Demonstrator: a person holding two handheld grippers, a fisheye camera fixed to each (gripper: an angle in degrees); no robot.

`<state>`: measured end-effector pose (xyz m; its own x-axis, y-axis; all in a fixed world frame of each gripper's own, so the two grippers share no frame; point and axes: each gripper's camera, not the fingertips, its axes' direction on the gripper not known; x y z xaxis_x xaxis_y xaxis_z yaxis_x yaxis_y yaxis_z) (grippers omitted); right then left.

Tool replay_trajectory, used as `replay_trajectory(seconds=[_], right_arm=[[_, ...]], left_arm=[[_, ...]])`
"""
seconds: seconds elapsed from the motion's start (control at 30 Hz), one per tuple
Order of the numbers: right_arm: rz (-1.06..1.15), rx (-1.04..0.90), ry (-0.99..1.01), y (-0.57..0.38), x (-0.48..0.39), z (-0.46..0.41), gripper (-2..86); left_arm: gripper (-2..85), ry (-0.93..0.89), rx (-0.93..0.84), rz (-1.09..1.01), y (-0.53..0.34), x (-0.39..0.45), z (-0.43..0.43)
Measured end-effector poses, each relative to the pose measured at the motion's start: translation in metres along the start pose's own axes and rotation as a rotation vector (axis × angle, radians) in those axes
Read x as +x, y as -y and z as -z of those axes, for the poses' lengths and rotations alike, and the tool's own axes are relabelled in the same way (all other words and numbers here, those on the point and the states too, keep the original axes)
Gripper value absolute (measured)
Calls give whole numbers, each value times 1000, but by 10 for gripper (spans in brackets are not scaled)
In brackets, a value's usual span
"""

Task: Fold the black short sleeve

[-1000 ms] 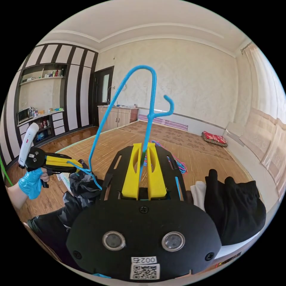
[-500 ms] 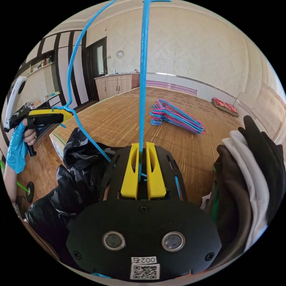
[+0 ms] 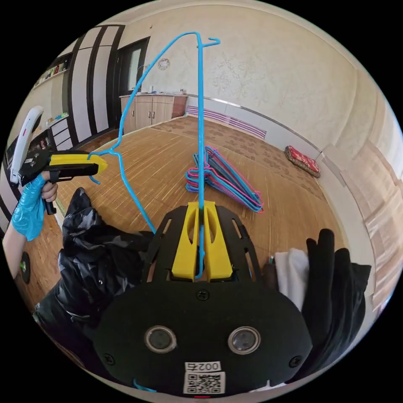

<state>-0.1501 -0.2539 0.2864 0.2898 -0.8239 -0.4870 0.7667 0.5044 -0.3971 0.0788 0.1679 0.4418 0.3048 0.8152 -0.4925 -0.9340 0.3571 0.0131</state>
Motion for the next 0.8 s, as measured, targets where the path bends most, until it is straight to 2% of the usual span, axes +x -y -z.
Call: replay_trajectory(seconds=[0.2,0.37,0.57,0.8], right_arm=[[97,-93,-205,143,20,-51,-8],[169,-175,-332,240,40,-133,-8],[371,-277,-487,294,34,-245,-7],[446,-237,-459,312,37,-315,3]], left_arm=[[29,-64,-36,0,95,-4,-108],[31,-80,-59,-10,170,1,-202],[26,-55,-104,-62,224,17,-281],[16,-43,-145,-108,230,26,-328]])
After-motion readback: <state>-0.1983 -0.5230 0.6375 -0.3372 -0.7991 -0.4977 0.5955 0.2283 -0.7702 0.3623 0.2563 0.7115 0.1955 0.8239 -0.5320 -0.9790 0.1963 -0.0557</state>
